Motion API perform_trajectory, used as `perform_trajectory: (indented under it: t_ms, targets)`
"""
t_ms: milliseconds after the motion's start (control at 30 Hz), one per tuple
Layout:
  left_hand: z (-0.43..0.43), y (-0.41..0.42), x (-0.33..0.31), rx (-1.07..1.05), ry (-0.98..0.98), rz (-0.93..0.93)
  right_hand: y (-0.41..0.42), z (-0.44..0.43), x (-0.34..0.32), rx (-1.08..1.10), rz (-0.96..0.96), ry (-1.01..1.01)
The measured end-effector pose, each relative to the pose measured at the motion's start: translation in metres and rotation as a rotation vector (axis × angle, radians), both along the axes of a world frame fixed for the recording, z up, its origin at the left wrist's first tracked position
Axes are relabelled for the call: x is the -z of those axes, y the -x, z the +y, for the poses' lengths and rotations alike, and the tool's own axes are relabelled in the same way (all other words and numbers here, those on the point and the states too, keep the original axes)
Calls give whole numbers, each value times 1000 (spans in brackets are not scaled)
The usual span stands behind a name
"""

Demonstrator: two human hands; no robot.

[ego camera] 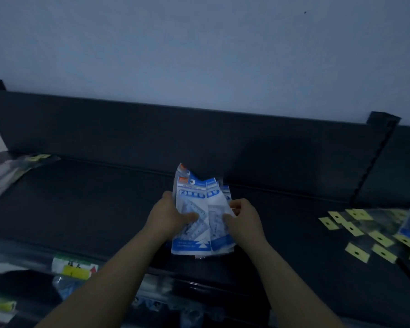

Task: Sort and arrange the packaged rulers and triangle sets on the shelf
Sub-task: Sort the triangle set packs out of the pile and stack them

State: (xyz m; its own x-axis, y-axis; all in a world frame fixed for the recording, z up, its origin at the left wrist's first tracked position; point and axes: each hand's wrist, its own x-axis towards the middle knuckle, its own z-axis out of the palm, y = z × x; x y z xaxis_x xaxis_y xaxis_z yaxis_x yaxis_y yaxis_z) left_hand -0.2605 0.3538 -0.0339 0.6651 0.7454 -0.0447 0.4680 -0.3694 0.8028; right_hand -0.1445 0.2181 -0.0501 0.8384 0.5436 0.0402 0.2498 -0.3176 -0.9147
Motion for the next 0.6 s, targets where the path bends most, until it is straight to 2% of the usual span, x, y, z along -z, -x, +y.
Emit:
perform_trajectory:
  t_ms: [67,167,233,300,367,533,600]
  targets:
    - [7,0,5,2,-74,130,0,1,4,-15,-97,67]
    - [11,2,9,-23,-294,297,-2,-1,5,-55,-234,219]
    - [8,3,8,-23,-469,322,-3,-7,1,-87,-312,260]
    - [3,-1,4,6,-605,249,-4,-15,-2,-106,-407,272]
    - [-8,-8,-1,76,-661,157,-7,-26,-5,-91,-509,321]
    - [-48,-39,-7,259,-651,-48,-20,-66,-11,50,-659,444]
    - [-67,-52,-9,312,-657,-68,-24,-88,-14,101,-675,488]
